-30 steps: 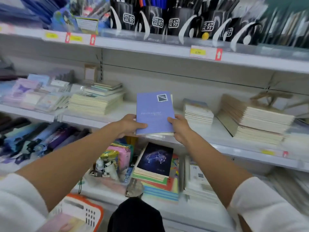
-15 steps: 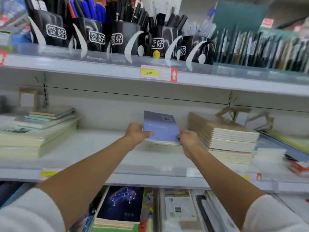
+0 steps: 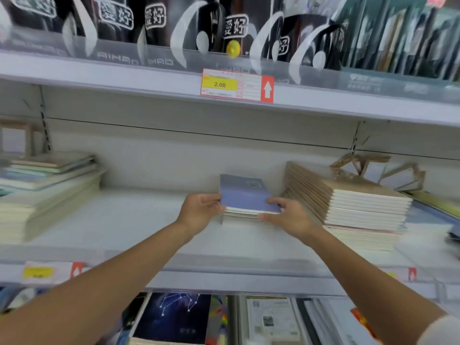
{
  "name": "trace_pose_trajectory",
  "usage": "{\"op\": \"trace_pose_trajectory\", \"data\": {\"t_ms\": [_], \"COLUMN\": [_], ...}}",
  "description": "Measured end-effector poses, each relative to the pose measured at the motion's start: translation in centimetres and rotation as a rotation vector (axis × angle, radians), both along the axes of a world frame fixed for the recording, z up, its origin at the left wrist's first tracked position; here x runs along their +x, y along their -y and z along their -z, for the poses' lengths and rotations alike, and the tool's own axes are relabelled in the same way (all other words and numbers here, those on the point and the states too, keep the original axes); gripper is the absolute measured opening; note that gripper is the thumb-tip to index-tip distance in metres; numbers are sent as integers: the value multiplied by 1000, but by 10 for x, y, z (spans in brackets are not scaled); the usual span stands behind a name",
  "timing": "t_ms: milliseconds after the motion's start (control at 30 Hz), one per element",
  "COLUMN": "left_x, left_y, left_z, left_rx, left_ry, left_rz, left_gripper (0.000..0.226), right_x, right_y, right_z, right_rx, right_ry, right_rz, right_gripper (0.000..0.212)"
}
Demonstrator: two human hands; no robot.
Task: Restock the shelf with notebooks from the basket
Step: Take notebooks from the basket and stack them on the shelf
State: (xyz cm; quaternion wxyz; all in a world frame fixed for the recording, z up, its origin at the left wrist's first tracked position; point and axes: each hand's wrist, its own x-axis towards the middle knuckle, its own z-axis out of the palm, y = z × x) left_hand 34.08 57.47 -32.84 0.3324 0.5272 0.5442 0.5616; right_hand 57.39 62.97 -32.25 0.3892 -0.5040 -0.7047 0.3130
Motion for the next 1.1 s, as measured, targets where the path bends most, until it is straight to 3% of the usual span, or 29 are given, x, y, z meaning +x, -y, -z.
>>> {"op": "trace_pose_trajectory", "data": {"t_ms": [333,500,600,700,733,833,900,1033,1100], "left_x": [3,1,4,3,1,-8,-21,-61,-87], "left_y": [-33,-45,-40,-29,-23,1,20,85,125], "left_z": [5,5,1,-4,-6,-8,-7,-6,-1], "left_rx": [32,6,-43,-55,-52,-39,-20,-65,-139], "left_ry": [-111,-203,-191,-133,-119,-31,-36,-149,-210], "left_rz": [-18,18,67,77,44,-50,-180,-375,-427], "left_gripper": [41,40,41,36,30,10,19,40,41], "right_x": [-13,-18,-18,-25,-33,-67,-92,-144,-171], "right_y": [-27,-37,-39,-27,-17,17,41,103,133], "right_z": [13,22,15,2,-2,-5,-2,4,13], "right_rx": [2,-6,-24,42,104,363,439,459,376], "right_ry": [-200,-156,13,467,517,375,308,142,82], "right_rz": [116,117,105,198,223,213,131,-51,-127], "right_gripper": [55,56,61,72,73,62,50,18,15]}}
